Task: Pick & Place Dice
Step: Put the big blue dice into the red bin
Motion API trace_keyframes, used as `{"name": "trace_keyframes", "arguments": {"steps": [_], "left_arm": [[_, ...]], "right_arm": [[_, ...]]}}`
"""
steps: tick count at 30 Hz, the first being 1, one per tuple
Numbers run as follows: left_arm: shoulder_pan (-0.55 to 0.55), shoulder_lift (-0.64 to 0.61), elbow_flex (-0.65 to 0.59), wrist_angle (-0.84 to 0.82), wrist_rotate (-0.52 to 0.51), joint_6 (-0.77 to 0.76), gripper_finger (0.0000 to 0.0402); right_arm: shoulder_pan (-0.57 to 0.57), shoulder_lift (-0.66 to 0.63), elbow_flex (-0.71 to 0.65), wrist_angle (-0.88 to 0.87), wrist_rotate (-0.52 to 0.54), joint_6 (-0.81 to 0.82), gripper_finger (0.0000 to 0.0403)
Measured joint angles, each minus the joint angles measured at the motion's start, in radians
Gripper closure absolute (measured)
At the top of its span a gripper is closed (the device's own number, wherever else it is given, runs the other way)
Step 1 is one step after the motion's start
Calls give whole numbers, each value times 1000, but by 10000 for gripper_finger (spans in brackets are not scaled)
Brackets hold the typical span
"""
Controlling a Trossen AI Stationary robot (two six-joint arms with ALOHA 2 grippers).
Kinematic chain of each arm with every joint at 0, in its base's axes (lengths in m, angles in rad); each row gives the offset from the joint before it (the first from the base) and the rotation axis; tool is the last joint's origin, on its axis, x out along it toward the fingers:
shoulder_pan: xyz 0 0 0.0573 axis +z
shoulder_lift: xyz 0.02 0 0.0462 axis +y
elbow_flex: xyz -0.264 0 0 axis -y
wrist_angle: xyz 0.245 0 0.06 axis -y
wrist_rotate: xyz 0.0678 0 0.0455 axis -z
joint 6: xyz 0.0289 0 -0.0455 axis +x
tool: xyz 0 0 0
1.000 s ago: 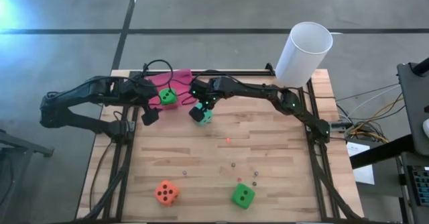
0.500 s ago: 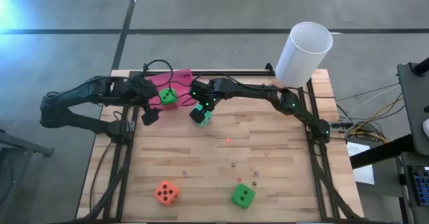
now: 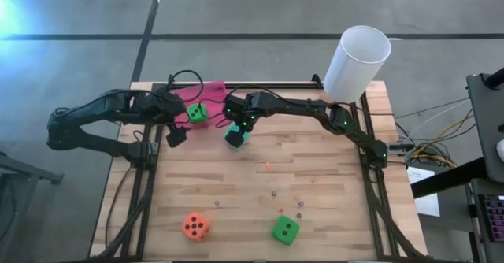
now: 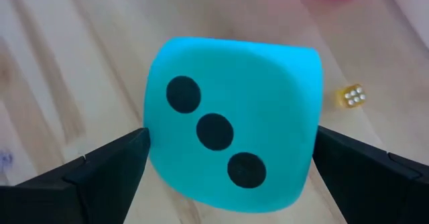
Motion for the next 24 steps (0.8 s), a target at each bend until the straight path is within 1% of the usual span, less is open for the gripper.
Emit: {"name": "trace_keyframes", "arguments": {"steps": [3,6,12,17,24], "left_arm": [[0,0,0,0,0,0,15],[0,0,0,0,0,1,12],[0,0,0,0,0,3,13],[0,0,0,0,0,2,16],[0,0,0,0,0,2,11]], "right_arm": [[-1,0,0,-9,-32,-81,3],[0,0,0,-10,-38,-131,3],[0,0,0,-8,-36,-140,3],[0,0,0,-4,-11,-140,3],[0,0,-1,-1,-11,-140,3]]}}
